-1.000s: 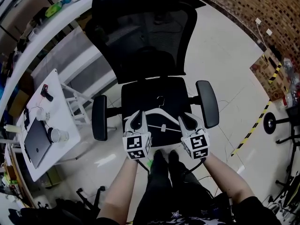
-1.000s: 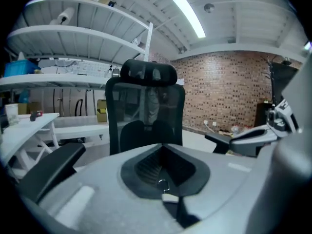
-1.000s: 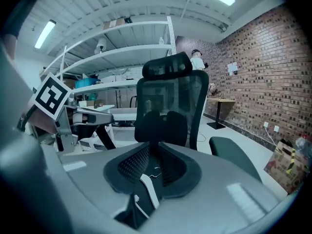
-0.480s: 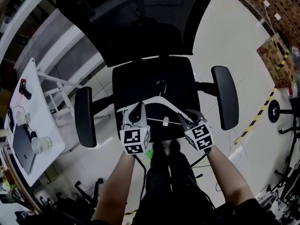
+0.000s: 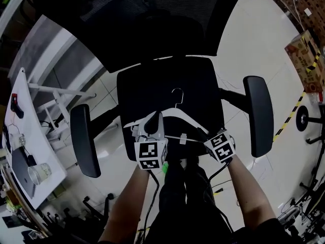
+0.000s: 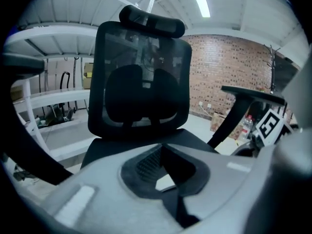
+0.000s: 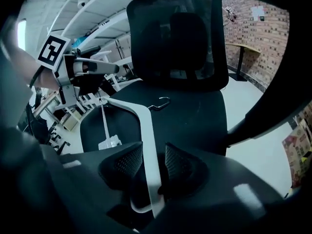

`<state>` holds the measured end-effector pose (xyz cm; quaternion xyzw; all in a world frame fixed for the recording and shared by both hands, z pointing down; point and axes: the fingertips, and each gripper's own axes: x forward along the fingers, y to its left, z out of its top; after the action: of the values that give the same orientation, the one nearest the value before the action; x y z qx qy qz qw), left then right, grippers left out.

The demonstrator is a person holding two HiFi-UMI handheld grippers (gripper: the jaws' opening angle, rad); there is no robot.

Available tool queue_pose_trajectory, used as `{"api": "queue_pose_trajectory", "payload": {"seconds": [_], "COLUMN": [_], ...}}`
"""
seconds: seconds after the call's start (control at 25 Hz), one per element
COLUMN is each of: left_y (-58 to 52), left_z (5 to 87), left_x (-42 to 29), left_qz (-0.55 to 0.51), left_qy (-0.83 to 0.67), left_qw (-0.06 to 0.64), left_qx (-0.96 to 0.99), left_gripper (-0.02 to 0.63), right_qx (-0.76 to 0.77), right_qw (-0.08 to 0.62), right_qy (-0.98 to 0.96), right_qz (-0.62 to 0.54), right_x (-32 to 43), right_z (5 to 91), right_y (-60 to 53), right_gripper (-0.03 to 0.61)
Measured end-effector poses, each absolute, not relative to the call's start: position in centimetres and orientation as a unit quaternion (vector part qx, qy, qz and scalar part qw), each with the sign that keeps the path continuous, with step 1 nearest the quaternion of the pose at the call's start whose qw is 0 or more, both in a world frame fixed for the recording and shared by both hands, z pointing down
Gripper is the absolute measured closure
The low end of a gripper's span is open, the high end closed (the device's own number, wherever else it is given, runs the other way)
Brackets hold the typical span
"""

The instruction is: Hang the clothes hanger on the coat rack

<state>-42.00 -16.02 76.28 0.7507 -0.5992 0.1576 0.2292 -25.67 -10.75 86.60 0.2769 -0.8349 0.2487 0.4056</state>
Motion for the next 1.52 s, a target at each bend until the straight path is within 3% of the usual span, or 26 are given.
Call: {"api": "queue_pose_trajectory", "payload": {"seconds": [0.32,0.48,0.64,0.76,1.52], "left_y": [-16.6,-16.0,-16.0,-15.9,-15.3], "left_z": [77.8,78.4,78.6,78.9,79.0], "left_x": [-41.5,-41.2,-41.8,-42.1,-43.2], "left_qz": [0.157,0.162,0.160,0.160,0.166], "left_qy": [-0.606,-0.603,-0.605,-0.606,-0.605], "left_qw": [0.240,0.245,0.249,0.250,0.240], "left_qx": [0.742,0.742,0.739,0.738,0.741], "left_gripper": [0.609,0.609,0.609,0.609,0.609], "right_qx": [0.227,0.181,0.205,0.221,0.294], "right_qw": [0.414,0.445,0.462,0.475,0.476], "right_qy": [-0.846,-0.846,-0.830,-0.823,-0.819], "right_qz": [0.249,0.233,0.236,0.219,0.128], "right_x": [-27.1,-28.6,-28.7,-28.2,-29.3], "right_z": [87.6,88.5,89.7,90.1,85.7], "right_y": [-10.5,-9.0,-9.6,-10.3,-12.9], "right_gripper": [0.436,0.350,0.370,0.442,0.468]}}
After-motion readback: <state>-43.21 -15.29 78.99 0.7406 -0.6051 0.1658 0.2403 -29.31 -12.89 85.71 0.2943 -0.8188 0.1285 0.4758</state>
